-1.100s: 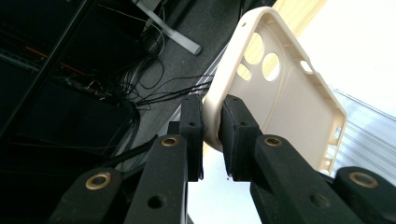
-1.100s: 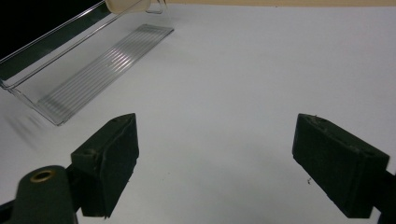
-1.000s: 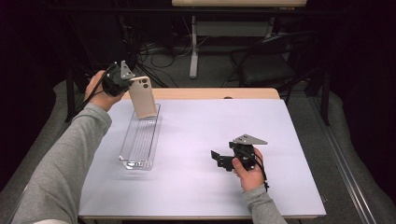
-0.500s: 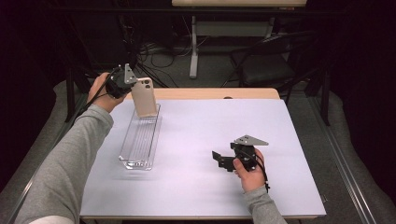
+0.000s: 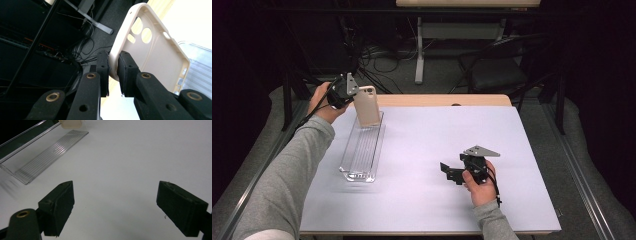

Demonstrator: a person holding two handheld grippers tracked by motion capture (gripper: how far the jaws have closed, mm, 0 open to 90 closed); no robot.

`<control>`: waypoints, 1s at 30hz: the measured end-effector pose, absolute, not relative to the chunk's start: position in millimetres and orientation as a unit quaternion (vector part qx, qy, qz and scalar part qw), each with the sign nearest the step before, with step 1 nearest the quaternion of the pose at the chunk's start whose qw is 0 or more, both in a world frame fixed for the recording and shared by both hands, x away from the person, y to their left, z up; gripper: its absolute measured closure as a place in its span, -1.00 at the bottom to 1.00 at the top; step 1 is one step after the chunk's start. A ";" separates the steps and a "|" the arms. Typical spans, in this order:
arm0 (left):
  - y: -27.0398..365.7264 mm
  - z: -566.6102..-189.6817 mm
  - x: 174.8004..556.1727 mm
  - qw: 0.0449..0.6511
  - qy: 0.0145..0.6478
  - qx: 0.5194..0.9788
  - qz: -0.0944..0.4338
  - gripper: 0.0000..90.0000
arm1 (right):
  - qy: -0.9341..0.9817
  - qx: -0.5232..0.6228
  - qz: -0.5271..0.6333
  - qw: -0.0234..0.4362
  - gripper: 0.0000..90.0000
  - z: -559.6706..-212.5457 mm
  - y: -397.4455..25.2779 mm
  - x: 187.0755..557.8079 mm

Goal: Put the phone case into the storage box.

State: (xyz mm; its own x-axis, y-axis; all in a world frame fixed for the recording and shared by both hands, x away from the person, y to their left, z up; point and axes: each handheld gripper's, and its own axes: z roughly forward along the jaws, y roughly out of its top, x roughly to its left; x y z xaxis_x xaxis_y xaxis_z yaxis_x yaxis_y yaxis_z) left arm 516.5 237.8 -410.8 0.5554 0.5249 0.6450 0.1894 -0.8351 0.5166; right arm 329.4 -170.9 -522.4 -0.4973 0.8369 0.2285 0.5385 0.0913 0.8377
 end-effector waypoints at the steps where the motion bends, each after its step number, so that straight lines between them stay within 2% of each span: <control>1: 237.8 -410.8 516.5 0.198 0.208 0.859 0.423 0.79 | 0.722 0.476 0.477 0.156 -0.68 -522.4 -170.9 329.4; 30: 231.3 -426.2 516.5 0.197 0.207 0.856 0.430 0.79 | 0.724 0.475 0.476 0.153 -0.68 -523.3 -171.3 329.8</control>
State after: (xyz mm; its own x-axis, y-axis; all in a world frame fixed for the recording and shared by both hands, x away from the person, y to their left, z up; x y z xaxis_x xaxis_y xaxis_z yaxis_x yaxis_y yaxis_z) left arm 516.5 231.3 -426.2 0.5442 0.5243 0.6549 0.1852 -0.8365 0.5157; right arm 329.8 -171.3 -523.3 -0.5017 0.8339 0.2301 0.5417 0.0955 0.8351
